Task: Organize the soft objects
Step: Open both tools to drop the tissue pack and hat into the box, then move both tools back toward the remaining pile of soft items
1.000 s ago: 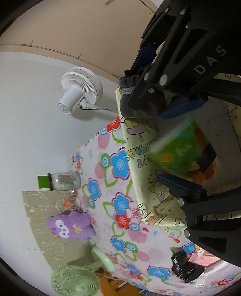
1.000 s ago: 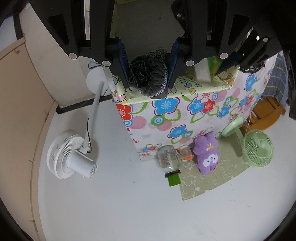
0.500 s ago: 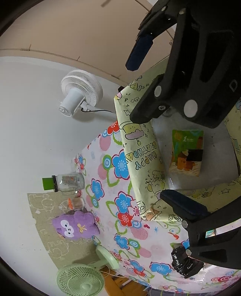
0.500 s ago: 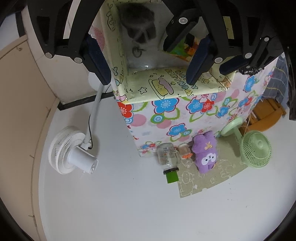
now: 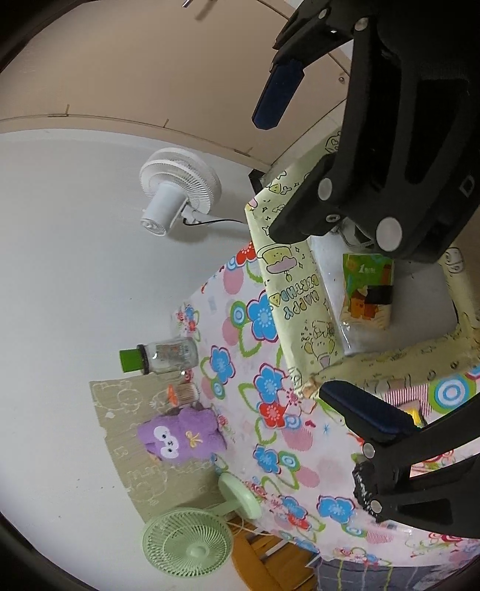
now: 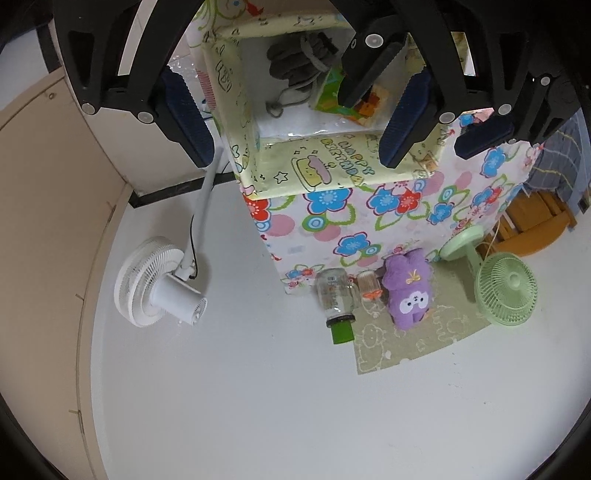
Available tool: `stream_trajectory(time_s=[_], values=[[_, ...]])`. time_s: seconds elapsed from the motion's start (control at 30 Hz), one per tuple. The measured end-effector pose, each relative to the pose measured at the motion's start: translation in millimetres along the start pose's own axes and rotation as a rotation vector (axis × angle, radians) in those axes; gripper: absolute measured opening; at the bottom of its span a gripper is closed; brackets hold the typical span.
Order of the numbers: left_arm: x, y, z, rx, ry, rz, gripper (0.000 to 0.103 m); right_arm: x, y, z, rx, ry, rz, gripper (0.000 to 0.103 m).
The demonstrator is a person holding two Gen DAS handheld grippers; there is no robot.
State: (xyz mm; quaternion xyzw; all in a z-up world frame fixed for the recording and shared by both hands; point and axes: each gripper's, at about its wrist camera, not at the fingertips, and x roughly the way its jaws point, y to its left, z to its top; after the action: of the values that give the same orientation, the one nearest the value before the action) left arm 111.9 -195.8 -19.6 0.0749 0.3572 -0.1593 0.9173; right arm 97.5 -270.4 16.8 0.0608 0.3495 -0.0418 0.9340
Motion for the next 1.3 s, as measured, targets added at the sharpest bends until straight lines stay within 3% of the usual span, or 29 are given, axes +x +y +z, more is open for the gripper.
stream_trajectory(time_s=[0.63,1.3], values=[[-55.0,24.9,-11.9,0.009,-0.085,0.011,0.099,-53.6,43.3,-3.9,-0.037,-0.078,-0.007,0.094],[-87.3,86.0,-40.9,-0.018,-0.138,0.012,0.099,-73.4,113.7,-21.6,-0.085,-0.114,-0.026,0.094]])
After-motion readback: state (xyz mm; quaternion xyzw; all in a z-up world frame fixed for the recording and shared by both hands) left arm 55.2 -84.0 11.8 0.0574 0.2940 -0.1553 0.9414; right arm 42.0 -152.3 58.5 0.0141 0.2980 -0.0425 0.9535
